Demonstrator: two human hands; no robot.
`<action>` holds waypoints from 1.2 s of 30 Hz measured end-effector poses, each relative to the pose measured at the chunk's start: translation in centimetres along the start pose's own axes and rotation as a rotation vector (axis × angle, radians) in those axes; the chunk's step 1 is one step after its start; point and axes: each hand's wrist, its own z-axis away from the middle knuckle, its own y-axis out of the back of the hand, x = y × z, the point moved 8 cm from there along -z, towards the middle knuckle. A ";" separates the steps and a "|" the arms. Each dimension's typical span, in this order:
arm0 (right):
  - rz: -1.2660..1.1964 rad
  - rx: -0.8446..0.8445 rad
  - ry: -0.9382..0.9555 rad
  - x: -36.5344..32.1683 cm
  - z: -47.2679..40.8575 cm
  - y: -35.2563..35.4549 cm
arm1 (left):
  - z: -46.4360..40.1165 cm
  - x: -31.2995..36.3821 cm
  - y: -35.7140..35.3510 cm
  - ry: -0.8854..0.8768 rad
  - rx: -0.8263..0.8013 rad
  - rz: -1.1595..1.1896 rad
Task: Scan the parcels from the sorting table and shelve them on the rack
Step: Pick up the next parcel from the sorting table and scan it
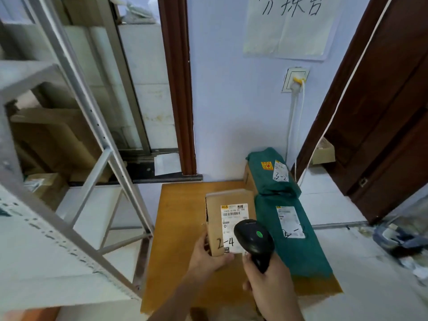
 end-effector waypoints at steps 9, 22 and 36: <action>0.056 -0.211 0.061 0.4 7.0 -1.2 | 10.8 -3.7 3.2 -0.041 0.191 0.093; 0.171 -0.665 0.337 -7.9 18.7 -15.5 | 28.6 -8.1 22.4 -0.073 0.615 0.248; 0.152 -0.665 0.572 -20.2 34.1 -27.0 | 42.1 -6.8 42.9 -0.213 0.824 0.179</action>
